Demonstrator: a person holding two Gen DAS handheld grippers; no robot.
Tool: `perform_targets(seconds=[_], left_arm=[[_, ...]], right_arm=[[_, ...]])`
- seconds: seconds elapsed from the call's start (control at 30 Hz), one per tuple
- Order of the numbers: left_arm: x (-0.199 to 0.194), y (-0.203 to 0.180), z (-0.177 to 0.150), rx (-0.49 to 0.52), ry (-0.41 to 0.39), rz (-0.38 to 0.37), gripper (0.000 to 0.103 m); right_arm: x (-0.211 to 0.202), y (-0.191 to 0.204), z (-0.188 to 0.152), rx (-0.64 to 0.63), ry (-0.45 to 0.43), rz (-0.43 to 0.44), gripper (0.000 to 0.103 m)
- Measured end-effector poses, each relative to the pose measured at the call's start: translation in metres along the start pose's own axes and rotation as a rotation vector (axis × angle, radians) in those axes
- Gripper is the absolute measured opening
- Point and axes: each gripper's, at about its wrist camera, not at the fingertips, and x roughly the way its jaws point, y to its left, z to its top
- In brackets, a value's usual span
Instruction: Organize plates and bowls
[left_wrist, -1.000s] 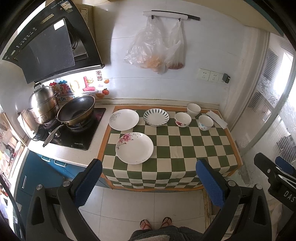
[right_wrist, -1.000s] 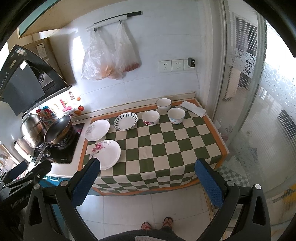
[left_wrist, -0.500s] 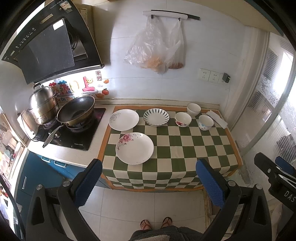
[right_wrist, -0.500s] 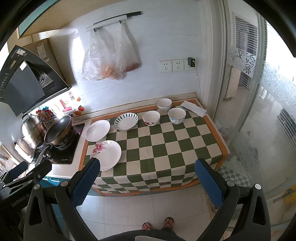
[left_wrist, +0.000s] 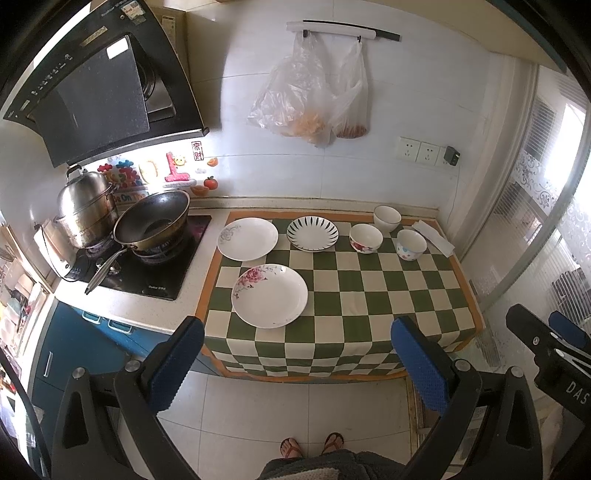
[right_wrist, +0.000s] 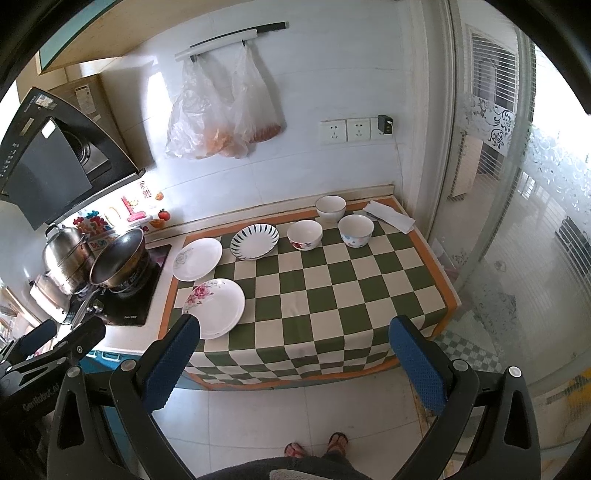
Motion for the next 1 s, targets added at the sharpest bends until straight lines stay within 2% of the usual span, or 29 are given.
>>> perform_targets(seconds=[0.43, 0.57, 0.77, 0.93, 1.0], left_arm=[[0.003, 0.004, -0.001, -0.001, 0.003, 0.000, 0.103], [0.016, 0.015, -0.002, -0.020, 0.003, 0.009, 0.103], [0.081, 0.050, -0.003, -0.046, 0.064, 0.018, 0.103], [0.144, 0.073, -0.005, -0.028, 0.129, 0.107, 0.103], [0.178, 0.085, -0.006, -0.042, 0.169, 0.113, 0.103]], right_arm=[[0.003, 0.007, -0.001, 0.006, 0.006, 0.006, 0.103], [0.015, 0.013, -0.002, 0.027, 0.023, 0.013, 0.103], [0.066, 0.024, -0.010, 0.043, 0.072, 0.068, 0.103], [0.138, 0.047, -0.019, -0.024, 0.139, 0.119, 0.103], [0.171, 0.058, -0.021, -0.065, 0.177, 0.115, 0.103]])
